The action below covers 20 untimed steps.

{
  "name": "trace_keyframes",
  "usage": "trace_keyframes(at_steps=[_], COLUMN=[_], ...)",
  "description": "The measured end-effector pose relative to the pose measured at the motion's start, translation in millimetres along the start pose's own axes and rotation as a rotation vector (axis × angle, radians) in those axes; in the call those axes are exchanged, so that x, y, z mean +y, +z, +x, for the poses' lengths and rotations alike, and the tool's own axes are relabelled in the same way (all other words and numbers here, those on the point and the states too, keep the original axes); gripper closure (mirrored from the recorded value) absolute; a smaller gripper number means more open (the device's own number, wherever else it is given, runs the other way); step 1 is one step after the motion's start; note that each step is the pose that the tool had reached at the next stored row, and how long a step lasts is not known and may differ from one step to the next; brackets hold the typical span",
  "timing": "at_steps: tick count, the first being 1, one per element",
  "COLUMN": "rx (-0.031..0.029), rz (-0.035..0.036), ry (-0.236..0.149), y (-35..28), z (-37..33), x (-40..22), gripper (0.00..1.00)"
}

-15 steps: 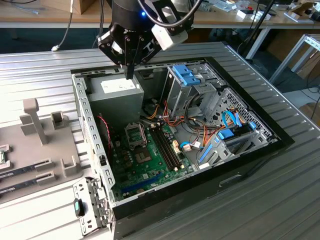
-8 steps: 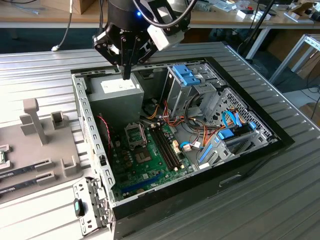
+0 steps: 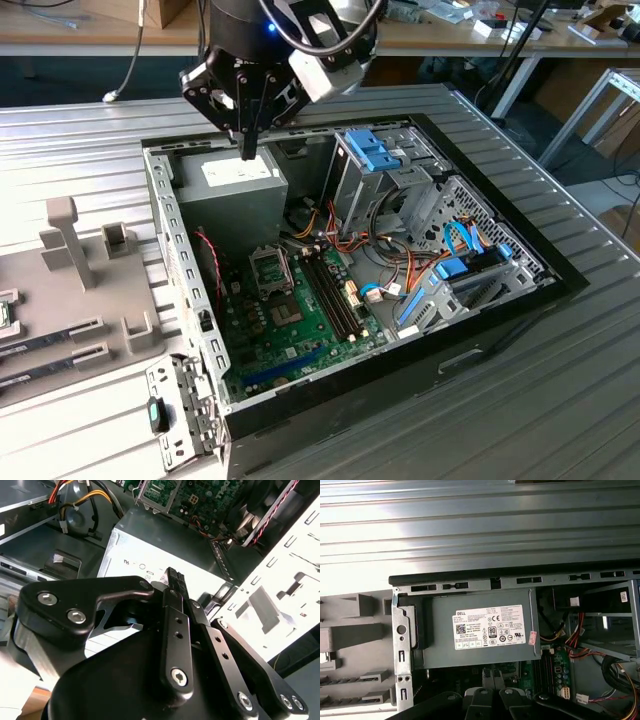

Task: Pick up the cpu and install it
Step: 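Reach for the cpu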

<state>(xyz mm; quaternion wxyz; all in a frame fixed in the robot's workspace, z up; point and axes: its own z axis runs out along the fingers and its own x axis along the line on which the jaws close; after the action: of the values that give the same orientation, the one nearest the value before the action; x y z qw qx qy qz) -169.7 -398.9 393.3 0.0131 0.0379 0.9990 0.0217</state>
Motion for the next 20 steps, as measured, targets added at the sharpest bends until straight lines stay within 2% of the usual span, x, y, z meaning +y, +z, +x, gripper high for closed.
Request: trace_keyframes(at_steps=[20], rx=[0.0], rz=[0.0], ry=[0.0], y=[-0.3], z=[10.8], x=[-0.8], gripper=[0.89])
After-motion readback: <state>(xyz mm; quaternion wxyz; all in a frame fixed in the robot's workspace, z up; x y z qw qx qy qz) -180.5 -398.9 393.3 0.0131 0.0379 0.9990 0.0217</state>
